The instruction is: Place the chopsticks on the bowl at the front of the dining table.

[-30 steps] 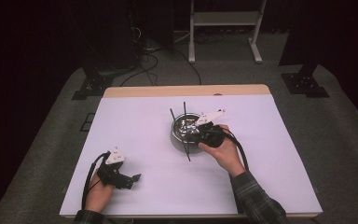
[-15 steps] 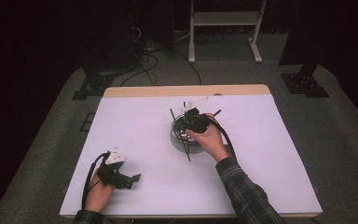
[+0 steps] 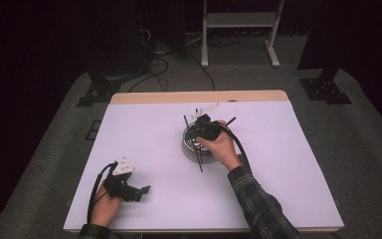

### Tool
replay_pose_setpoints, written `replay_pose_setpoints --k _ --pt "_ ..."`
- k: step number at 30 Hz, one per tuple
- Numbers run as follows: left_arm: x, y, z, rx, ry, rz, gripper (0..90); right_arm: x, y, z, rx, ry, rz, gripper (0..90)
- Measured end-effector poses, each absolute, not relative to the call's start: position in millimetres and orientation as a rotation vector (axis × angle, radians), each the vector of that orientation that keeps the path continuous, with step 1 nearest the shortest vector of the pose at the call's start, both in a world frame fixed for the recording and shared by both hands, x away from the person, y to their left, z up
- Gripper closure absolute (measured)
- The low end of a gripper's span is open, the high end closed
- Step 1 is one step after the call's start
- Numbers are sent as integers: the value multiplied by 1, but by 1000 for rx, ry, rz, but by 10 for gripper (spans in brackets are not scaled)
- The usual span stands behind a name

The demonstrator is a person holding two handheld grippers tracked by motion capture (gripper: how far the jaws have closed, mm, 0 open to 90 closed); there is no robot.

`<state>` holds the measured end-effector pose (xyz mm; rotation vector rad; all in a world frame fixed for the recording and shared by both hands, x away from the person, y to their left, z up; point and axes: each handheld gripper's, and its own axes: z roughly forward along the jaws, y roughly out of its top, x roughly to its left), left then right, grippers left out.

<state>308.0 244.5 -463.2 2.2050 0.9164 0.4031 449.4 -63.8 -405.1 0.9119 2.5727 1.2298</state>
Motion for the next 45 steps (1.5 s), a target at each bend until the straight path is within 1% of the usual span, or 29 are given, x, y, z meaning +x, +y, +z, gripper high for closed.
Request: replay_pose_setpoints --k 34,41,45 --pt "308 244 -463 2204 916 404 0 453 -81 -407 976 2517 1206 898" --pt "308 245 -463 2206 915 404 0 443 -90 -401 961 2504 1246 898" --pt "308 245 -463 2208 912 408 0 425 -103 -396 931 2499 1280 898"
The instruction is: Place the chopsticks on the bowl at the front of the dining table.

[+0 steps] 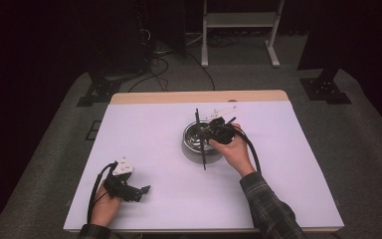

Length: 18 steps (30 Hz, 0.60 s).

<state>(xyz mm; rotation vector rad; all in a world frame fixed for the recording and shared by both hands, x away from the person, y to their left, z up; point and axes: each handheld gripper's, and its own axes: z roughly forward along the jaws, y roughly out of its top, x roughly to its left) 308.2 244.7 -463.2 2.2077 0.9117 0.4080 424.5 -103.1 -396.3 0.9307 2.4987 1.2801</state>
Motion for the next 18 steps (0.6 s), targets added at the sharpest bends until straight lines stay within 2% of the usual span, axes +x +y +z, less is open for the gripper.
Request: replay_pose_setpoints --k 10,18 --pt "308 244 -463 2206 913 406 0 381 -126 -403 881 2518 1289 898" --pt "308 244 -463 2202 915 405 0 368 -128 -419 867 2571 1250 898"
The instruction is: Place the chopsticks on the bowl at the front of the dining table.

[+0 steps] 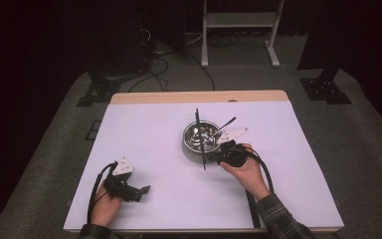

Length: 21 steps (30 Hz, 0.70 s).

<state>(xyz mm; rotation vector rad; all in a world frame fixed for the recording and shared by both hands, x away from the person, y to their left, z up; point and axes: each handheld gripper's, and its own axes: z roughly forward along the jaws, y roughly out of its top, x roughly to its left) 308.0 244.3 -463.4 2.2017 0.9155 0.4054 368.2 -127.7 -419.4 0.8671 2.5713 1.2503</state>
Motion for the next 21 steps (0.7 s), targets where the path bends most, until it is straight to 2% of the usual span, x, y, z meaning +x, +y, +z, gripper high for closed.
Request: replay_pose_setpoints --k 12,21 --pt "308 244 -463 2202 915 406 0 358 -119 -421 817 2603 1251 898" --pt "308 244 -463 2206 913 407 0 330 -113 -417 714 2653 1265 898"
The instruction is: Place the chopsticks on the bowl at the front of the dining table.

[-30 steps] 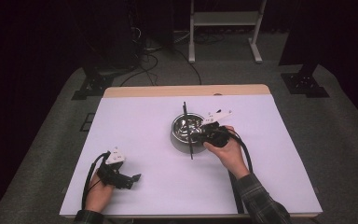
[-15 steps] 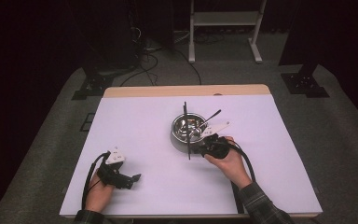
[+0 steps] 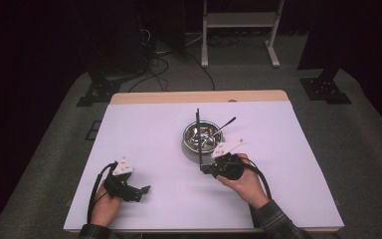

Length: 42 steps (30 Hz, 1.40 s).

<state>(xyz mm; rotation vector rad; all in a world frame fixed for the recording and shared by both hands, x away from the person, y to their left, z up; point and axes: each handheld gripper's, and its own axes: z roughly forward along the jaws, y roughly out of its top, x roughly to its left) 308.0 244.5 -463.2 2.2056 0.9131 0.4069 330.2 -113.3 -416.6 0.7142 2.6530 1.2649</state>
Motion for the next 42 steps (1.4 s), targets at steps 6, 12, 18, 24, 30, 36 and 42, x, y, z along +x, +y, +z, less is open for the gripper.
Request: replay_pose_setpoints --k 6,12,18,24,30,36,42 --pt "308 244 -463 2204 914 407 0 324 -108 -421 680 2682 1242 897" --pt "308 244 -463 2204 914 407 0 331 -107 -423 705 2673 1241 897" --pt "308 244 -463 2204 914 407 0 337 -107 -423 712 2662 1243 898" --pt "308 244 -463 2206 913 407 0 345 -107 -425 741 2653 1240 898" --pt "308 244 -463 2204 914 406 0 346 -107 -425 738 2653 1244 898" --pt "308 244 -463 2203 916 404 0 341 -111 -422 723 2652 1265 896" --pt "308 245 -463 2204 915 404 0 339 -119 -418 717 2641 1303 868"
